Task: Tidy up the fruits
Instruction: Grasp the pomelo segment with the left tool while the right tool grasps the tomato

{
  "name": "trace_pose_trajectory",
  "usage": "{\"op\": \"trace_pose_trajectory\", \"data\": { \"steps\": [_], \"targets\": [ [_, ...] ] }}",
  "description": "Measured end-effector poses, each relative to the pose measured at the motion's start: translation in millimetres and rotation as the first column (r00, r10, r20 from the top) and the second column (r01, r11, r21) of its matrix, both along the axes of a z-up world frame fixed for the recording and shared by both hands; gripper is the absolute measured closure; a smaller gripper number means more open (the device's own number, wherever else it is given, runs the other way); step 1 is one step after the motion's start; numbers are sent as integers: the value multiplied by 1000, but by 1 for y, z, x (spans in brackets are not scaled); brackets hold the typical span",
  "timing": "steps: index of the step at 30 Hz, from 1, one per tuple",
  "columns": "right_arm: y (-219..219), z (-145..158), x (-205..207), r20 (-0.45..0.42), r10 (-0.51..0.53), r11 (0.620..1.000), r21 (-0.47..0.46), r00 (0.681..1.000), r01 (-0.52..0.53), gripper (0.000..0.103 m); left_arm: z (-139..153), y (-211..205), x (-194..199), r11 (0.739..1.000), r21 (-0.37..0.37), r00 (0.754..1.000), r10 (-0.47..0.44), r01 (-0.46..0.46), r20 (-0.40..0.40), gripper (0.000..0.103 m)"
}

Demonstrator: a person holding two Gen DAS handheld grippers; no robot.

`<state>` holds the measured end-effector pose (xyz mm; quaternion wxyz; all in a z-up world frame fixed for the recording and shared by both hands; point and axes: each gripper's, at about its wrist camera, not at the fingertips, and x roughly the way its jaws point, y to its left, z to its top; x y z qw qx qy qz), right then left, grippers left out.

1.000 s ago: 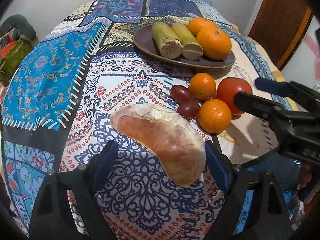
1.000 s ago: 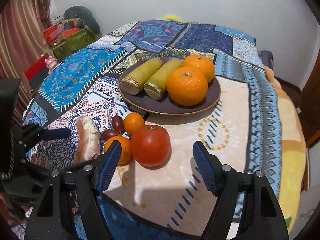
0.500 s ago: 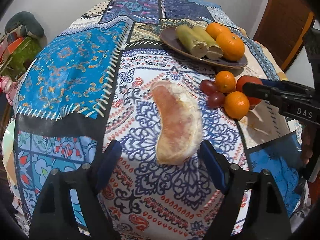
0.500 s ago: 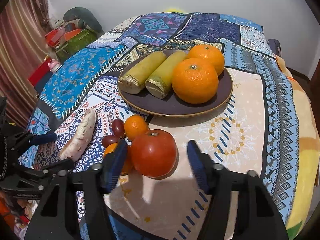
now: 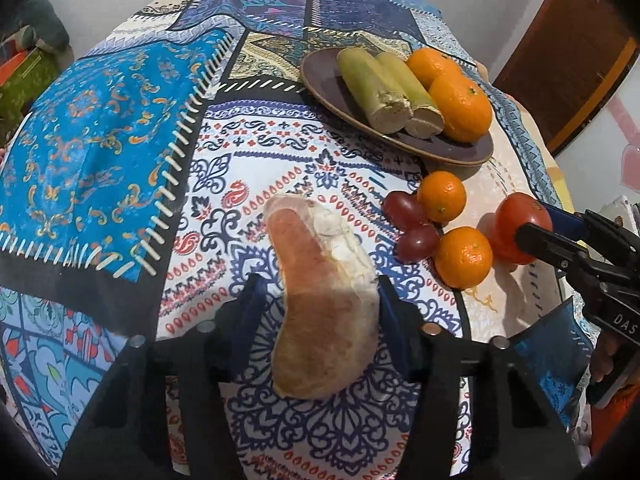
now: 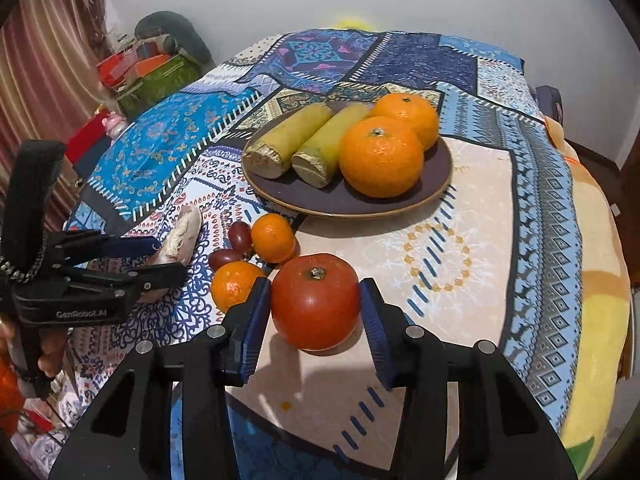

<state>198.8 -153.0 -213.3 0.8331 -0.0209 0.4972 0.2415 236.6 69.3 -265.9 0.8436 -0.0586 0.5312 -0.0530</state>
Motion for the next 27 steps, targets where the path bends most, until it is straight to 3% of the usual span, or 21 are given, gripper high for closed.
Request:
{"op": "trace_pose_trajectory", "data": {
  "steps": [1, 7, 17, 27],
  "targets": [
    [-2, 1, 0, 1, -6, 1000, 2, 1000, 6, 61, 1, -2, 0, 1000, 1, 1000, -11, 11, 2, 58],
    [-8, 8, -1, 19, -29, 1000, 5, 999, 29, 61, 8, -2, -4, 1000, -7, 1000, -4, 4, 16, 59],
    [-16, 34, 4, 94, -65, 998, 17, 993, 64, 61, 62, -1, -13, 1000, 19, 985, 11, -14, 170, 60],
    [-29, 56, 26, 169, -118, 993, 45, 979, 112, 61, 95, -16, 21, 1000, 15, 966, -8, 4, 258, 60]
  ]
}}
